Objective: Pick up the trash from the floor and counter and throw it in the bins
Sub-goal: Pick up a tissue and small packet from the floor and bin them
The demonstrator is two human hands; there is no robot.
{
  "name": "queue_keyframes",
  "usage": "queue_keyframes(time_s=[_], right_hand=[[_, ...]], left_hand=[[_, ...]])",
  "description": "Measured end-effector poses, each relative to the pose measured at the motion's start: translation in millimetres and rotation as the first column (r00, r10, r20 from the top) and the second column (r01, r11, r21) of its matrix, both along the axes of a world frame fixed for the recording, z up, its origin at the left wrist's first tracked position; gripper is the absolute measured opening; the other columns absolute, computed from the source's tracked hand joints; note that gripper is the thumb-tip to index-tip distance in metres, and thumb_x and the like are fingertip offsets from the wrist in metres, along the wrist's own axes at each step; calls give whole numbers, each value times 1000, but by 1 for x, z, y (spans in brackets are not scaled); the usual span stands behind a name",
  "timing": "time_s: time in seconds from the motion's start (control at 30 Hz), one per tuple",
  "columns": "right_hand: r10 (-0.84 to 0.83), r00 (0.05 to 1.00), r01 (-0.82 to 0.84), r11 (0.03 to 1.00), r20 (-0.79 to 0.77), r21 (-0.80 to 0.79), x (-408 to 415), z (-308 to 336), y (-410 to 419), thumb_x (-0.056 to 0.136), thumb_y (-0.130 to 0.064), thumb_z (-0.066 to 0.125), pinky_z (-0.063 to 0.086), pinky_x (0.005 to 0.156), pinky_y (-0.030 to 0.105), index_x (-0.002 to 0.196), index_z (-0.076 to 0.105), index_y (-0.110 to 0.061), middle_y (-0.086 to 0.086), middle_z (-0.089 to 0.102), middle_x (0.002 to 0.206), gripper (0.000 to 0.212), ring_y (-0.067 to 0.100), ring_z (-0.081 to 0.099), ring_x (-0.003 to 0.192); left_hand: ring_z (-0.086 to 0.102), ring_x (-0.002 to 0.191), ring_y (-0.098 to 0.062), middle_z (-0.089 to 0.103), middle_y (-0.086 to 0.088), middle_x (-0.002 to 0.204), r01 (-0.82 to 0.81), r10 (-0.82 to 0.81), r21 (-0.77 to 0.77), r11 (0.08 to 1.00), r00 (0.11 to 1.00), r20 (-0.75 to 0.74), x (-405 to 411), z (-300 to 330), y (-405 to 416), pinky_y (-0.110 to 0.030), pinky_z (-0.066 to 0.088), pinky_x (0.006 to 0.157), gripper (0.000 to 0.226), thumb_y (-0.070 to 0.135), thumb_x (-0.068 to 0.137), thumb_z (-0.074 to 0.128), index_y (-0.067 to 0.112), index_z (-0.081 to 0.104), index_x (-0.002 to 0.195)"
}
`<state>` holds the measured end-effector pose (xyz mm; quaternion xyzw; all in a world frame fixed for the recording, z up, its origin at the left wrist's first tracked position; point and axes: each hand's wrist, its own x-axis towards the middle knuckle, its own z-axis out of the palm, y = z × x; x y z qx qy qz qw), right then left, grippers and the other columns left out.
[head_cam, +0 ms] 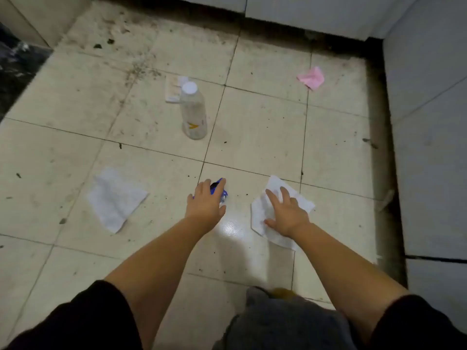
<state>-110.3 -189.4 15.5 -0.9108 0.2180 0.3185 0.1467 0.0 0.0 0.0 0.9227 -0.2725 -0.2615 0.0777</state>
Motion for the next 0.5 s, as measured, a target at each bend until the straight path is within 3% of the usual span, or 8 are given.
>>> queue_keyframes(time_s=[0.1,0.2,0.27,0.4,0.5], right_hand=[[22,998,-24,999,-57,-32,2,-26,-4,85,-37,62,47,95,46,148,13,-30,10,4,157,80,35,26,135],[43,999,-43,993,5,-107,3,-42,-3,87,-25,58,48,80,40,134,36,-18,12,30,139,52,32,36,121],[78,996,-75,994,33,-84,4,-46,-3,91,-14,49,42,72,33,120,46,-9,13,42,125,30,26,44,102],[63,992,-68,997,109,39,25,-37,2,93,-6,39,32,71,26,104,53,-10,10,47,108,18,20,42,83],[48,965,-78,991,258,108,78,-3,25,90,-7,44,33,70,27,107,55,-5,15,49,110,20,28,49,81]], left_hand=[[26,137,-32,22,-13,151,-19,18,61,998,1000,4,0,-26,-5,-48,40,102,76,28,89,55,28,10,150],[40,122,-30,37,-13,138,35,-44,109,993,996,74,-9,-38,1,-42,45,93,74,15,87,56,26,15,148],[43,118,-29,40,-13,133,29,-36,129,991,998,54,-12,-38,9,-39,47,87,73,10,87,57,23,17,147],[48,113,-33,45,-15,126,-167,162,-24,986,976,-146,-5,-17,21,-42,48,88,56,6,90,49,18,30,141],[51,107,-35,47,-15,119,-339,319,-153,928,937,-143,18,16,39,-45,49,88,49,5,89,48,17,37,135]])
